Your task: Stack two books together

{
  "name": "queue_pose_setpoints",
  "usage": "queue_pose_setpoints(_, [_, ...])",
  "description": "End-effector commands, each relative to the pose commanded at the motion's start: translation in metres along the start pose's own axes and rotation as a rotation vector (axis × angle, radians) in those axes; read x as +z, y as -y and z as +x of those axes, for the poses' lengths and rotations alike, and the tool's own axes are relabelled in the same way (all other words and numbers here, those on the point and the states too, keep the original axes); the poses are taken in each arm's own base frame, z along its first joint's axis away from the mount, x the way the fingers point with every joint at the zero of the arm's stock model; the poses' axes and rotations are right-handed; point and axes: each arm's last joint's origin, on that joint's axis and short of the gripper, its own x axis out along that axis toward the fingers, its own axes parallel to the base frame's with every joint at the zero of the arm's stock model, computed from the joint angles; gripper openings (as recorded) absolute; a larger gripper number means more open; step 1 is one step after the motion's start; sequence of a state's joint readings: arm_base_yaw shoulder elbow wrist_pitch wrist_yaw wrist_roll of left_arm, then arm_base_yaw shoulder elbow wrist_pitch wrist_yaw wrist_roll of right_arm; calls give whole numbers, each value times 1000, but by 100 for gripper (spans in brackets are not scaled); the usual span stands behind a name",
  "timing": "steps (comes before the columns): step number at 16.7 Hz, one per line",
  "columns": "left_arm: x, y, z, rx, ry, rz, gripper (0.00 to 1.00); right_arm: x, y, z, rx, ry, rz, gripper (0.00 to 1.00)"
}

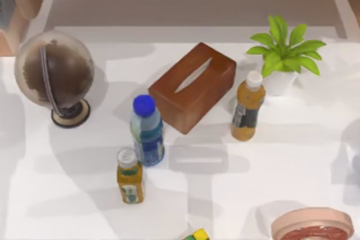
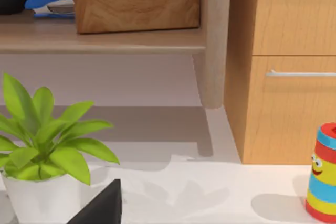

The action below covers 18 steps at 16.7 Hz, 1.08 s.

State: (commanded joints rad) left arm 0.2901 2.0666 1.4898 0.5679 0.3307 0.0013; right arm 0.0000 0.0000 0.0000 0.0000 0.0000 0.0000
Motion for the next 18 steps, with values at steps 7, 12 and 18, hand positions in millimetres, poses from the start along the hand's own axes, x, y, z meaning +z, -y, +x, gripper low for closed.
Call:
queue_pose_setpoints(7, [0,0,0,0,0,0,32,0,0,0,0,0,0,100])
queue_pose_setpoints(12, [0,0,0,0,0,0,0,0,0,0,0,0,0,100])
queue_pose_setpoints(18, [0,0,0,0,0,0,0,0,0,0,0,0,0,100])
